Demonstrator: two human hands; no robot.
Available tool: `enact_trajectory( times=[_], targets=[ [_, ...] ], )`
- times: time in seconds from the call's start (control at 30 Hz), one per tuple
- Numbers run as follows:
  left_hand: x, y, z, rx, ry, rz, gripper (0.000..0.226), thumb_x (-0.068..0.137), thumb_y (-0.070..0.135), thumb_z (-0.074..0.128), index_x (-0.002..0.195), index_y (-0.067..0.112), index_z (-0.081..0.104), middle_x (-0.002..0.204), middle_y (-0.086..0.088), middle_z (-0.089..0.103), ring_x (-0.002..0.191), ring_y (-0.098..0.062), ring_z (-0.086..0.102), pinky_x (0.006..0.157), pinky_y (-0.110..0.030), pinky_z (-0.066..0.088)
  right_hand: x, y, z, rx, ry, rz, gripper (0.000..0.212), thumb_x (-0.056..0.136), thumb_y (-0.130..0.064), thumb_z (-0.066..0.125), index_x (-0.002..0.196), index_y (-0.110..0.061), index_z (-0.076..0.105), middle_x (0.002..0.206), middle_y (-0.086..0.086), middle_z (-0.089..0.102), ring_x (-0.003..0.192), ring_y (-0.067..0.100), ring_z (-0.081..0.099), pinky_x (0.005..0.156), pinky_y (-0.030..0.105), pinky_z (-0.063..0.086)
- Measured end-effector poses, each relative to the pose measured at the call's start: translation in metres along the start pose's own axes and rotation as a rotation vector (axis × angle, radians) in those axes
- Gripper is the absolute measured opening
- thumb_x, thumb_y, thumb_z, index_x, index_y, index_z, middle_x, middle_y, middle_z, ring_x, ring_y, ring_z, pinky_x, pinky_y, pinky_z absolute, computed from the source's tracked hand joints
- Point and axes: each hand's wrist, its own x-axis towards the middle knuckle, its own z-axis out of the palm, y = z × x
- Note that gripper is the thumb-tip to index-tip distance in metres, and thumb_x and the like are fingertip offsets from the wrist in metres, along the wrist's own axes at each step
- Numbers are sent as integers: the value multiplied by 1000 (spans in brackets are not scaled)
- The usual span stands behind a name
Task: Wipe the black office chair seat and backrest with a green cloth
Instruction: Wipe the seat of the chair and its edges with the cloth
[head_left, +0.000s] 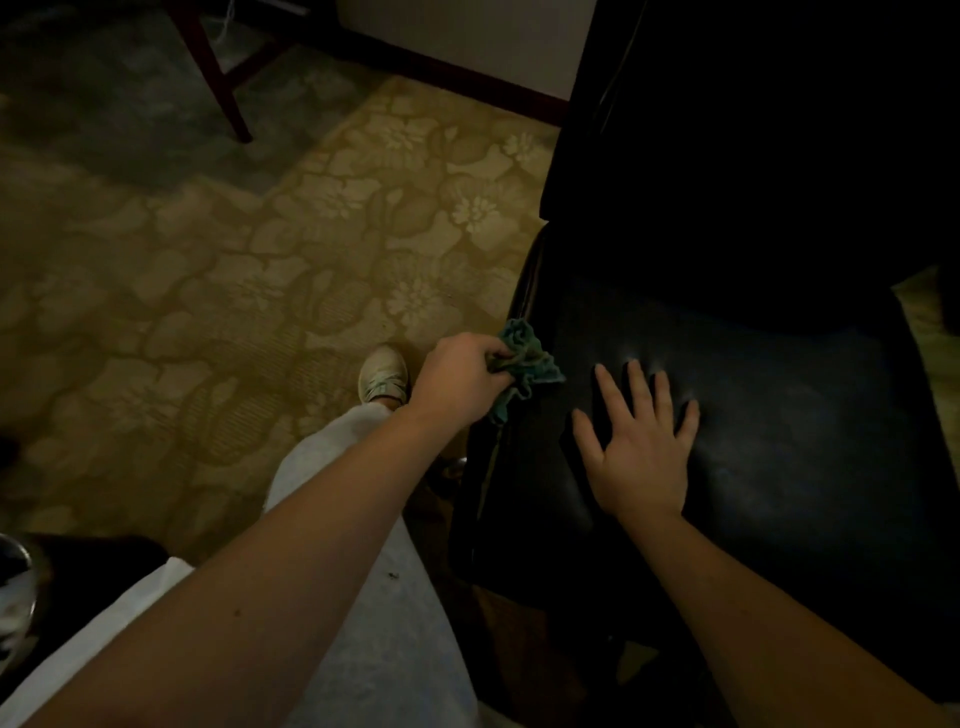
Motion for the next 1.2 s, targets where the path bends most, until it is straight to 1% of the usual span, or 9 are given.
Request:
enact_trajectory(
  times=[0.23,0.43,0.53,0.67,0.8,0.93,1.03,1.1,1.2],
  targets=[
    [-27,-8,9,-33,1,-36,23,88,25,73,111,23,71,106,1,69,94,-14,64,77,-24,48,1,2,2,-12,-16,4,68,91,-68,13,153,-42,22,164,-3,15,152,24,4,119,56,-3],
    [-54,-13,18,-22,36,-17,21,90,23,70,111,24,70,107,2,69,96,-16,64,79,-27,50,-1,5,0,9,-1,-21,67,92,-68,14,153,-40,24,164,-1,16,151,24,4,119,56,-3],
    [-47,-6,13,-1,54,-23,23,91,22,69,114,22,70,93,5,66,83,-12,62,71,-23,47,-1,3,1,21,-4,-5,68,92,-68,14,153,-40,23,164,-2,15,152,23,2,119,57,-3],
    [-37,-3,9,-73,125,-74,25,92,19,68,118,16,69,78,16,51,66,1,49,75,-23,48,2,-3,2,48,4,35,68,92,-69,15,153,-39,23,164,-2,14,152,24,2,119,57,-5],
    [-41,-6,8,-125,105,-111,24,91,19,69,115,16,69,93,3,68,73,-4,56,68,-16,45,6,-8,2,40,-9,60,69,92,-69,15,153,-39,22,164,-2,13,152,24,1,119,58,-4],
    [-57,-16,9,-111,65,-123,11,90,19,70,100,24,67,82,13,62,70,2,54,53,-6,38,5,-8,1,33,-5,49,70,92,-69,15,153,-38,23,164,-1,14,151,25,2,119,58,-4],
    [-62,-16,11,-78,45,-112,14,91,19,70,103,22,67,76,15,58,68,0,57,55,-12,41,3,-6,0,33,-7,34,70,92,-69,15,153,-38,23,164,0,14,151,25,2,119,58,-4],
    [-55,-12,10,-56,43,-119,16,90,19,70,105,20,69,74,11,59,72,-9,62,60,-19,44,3,-5,0,34,-10,31,70,91,-70,15,154,-38,22,164,0,13,151,25,1,119,58,-4],
    [-34,-6,4,-64,33,-129,26,89,19,71,115,18,70,89,3,66,85,-15,64,72,-24,48,4,-6,1,40,-12,32,71,91,-71,14,154,-38,21,164,0,12,152,25,0,119,58,-5]
  ],
)
